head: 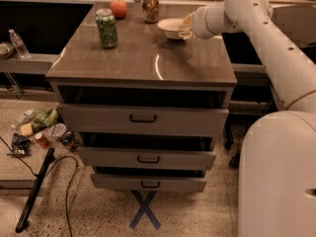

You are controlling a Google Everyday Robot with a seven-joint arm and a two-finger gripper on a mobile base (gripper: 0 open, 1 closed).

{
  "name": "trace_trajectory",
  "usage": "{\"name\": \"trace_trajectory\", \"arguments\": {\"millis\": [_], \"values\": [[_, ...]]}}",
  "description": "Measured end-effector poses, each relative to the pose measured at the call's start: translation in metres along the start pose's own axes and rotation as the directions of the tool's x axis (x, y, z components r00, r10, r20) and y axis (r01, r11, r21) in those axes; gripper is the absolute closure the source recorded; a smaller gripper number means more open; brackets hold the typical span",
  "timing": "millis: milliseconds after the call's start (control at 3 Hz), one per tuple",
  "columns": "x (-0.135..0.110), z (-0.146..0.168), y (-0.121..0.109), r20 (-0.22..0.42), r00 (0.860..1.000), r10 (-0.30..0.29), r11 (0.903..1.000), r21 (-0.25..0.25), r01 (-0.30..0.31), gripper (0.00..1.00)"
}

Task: Move paper bowl near green can

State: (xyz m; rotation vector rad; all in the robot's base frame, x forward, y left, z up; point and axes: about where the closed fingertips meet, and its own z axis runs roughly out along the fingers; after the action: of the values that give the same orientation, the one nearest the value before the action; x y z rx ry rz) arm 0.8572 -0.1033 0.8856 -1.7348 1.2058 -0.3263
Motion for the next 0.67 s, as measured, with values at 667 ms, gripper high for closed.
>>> {"name": "trace_trajectory", "arguments": {"millis": [667], "values": [[-0.109,-0.016,0.014,0.235,0.956,-0.178,0.9803,-0.042,0.193,1.00]]}}
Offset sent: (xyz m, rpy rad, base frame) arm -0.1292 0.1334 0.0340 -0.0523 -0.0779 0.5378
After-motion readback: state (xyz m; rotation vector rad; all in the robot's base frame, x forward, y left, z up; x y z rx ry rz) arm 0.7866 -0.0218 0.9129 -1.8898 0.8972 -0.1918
